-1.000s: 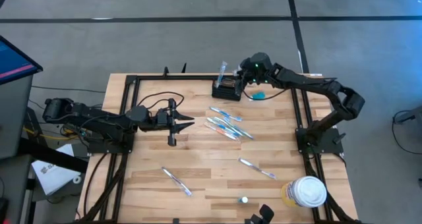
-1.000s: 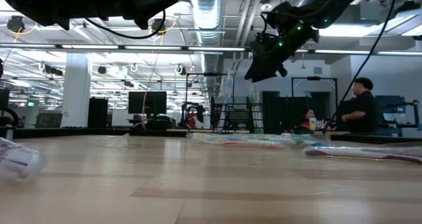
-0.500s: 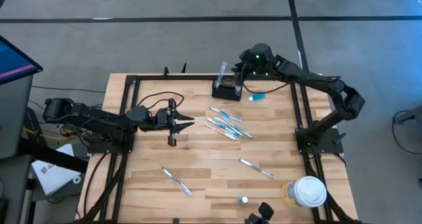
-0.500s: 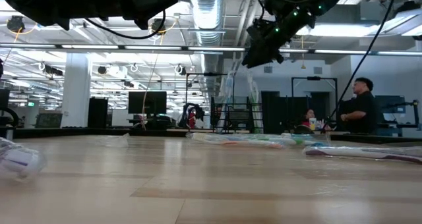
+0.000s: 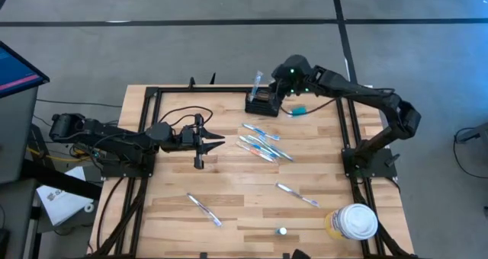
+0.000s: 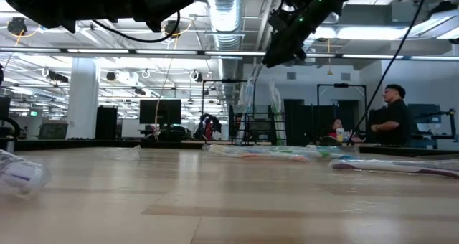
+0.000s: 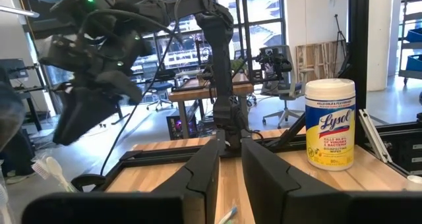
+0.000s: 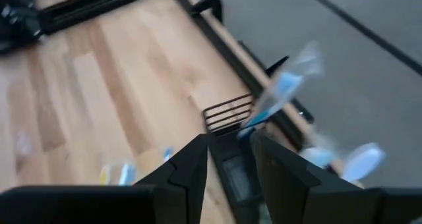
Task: Pick & Place toothbrushing station
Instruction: Put the blue toothbrush into the mesh organizer
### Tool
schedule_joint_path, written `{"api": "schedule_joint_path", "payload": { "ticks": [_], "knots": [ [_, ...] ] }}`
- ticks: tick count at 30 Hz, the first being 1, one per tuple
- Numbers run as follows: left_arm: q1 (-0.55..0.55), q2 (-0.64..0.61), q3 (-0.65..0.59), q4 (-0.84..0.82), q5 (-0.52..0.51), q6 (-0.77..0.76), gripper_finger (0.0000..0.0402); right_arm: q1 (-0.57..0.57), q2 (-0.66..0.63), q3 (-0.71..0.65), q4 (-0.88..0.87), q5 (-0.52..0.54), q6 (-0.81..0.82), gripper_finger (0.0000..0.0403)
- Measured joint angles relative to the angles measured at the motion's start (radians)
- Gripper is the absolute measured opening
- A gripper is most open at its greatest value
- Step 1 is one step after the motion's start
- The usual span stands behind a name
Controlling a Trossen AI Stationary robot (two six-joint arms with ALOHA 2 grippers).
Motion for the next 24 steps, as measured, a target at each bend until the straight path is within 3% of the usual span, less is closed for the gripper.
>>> {"api": "schedule_joint_path", "payload": {
  "ticks": [12,24],
  "knots": [
    [0.0,0.0,0.0,0.0,0.0,0.0,0.0063,0.119,0.011,0.001,-0.244,0.0,0.04,0.0118],
    [0.0,0.0,0.0,0.0,0.0,0.0,0.0063,0.198,0.035,-0.03,-0.378,0.0,0.068,0.0118]
  ]
}}
